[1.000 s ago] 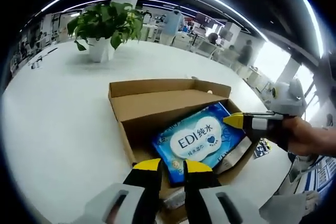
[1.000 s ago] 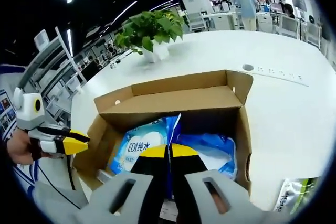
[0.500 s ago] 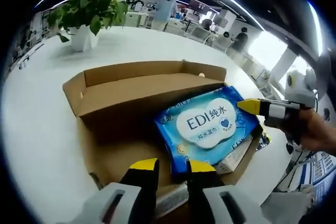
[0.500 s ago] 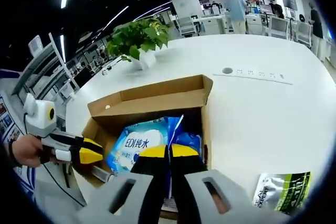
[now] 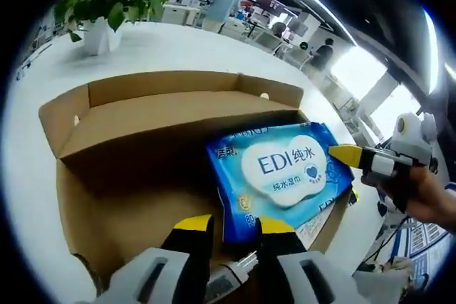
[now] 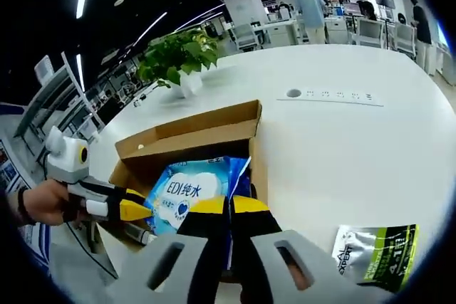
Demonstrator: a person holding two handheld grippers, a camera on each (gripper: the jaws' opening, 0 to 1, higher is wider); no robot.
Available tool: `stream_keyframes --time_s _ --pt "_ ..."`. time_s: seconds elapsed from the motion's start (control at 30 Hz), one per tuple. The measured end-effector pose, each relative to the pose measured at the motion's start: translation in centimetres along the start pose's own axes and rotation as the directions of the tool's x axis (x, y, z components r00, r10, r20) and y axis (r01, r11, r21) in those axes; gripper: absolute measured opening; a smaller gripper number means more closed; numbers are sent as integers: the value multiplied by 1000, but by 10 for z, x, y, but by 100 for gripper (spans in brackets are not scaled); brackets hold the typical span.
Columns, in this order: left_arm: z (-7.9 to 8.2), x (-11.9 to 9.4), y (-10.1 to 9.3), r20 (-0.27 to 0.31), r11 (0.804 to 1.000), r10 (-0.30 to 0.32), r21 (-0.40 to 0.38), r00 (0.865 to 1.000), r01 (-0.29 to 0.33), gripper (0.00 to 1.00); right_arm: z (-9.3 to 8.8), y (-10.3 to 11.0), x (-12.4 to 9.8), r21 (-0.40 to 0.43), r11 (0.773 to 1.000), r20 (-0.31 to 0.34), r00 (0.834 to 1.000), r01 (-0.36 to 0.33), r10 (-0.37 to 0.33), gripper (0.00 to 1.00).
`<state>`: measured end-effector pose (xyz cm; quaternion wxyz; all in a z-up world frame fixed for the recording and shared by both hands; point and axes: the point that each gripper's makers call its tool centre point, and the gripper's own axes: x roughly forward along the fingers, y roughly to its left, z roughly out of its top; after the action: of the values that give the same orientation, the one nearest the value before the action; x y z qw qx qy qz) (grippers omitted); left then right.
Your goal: Operate the shoe box by opening the lid, removing the specified soft item, and placing it in the target area until the item is outside and the box remains undamaged.
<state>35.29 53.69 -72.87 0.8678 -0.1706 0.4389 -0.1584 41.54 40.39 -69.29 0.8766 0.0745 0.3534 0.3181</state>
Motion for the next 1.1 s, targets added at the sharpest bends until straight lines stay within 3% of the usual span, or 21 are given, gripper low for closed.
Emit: stream_keyframes --time_s 0.23,0.43,0.5,0.6,1.1 --pt "-7 8 -8 -14 1000 -20 -13 1000 20 21 -1 1 -3 31 999 15 1000 -8 7 0" --pt "-7 11 -4 -24 1000 11 -1 1000 -11 12 -1 8 -3 55 997 6 998 -59 59 1" --pt "-5 11 -4 -19 1000 13 -25 1000 -13 9 -3 7 -3 49 997 -4 998 -59 59 1" --pt "-4 10 -7 -17 1000 28 -1 999 -28 7 -7 9 -2 37 998 -15 999 -51 51 2" --pt "8 -12 -15 36 1000 11 17 999 -12 4 -6 13 -9 16 1000 -18 1000 -25 25 0"
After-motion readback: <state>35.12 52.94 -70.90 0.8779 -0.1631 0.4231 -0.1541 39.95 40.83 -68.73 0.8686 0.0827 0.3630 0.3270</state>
